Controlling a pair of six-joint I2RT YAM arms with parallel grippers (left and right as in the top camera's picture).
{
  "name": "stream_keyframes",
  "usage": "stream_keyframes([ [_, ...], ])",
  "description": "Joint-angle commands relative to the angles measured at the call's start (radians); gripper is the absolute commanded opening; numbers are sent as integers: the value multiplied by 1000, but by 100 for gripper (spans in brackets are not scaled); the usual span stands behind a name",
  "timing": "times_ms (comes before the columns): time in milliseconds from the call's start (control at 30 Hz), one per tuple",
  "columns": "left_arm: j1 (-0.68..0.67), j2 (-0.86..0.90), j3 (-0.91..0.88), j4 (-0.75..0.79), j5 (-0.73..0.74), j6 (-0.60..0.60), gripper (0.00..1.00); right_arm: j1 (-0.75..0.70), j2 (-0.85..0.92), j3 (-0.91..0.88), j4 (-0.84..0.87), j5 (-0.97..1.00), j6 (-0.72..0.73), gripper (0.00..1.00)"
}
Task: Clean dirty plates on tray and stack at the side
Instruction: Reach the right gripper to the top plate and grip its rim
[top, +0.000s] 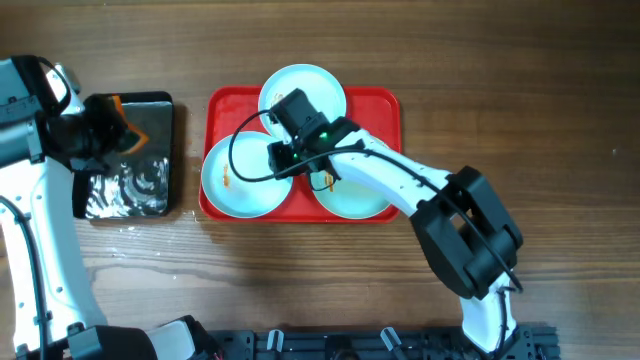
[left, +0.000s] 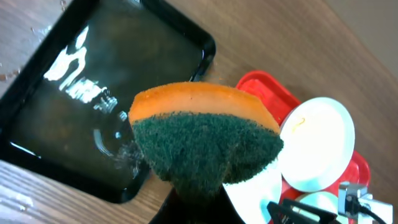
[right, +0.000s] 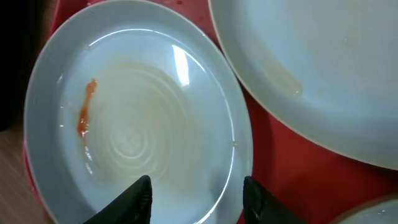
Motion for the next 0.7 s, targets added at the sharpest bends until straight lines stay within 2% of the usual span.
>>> stream_keyframes([
  [0,-8,-11,-4,-13,23,10,4,9,27,2,-3,148,55,48],
  [267,-53,-11,-4,-39,23,11,4,9,59,2,1,153,55,45],
  [333,-86,-11,-4,-35,23,64,4,10,78,2,3,150,63,39],
  [433,-105,-11,-4,-35,19,63,4,14,78,2,14,146,64,33],
  [467,-108,-11,-4,-36,19,63,4,14,78,2,16,146,71,29],
  [500,-110,-11,-5,-37,19,63,4,14,78,2,15,145,84,19],
  [567,-121,-11,-22,-44,30,62,4,16,78,2,16,138,101,9],
  [667,-153,1,-77,-37,58,62,4,22,78,2,12,126,109,5],
])
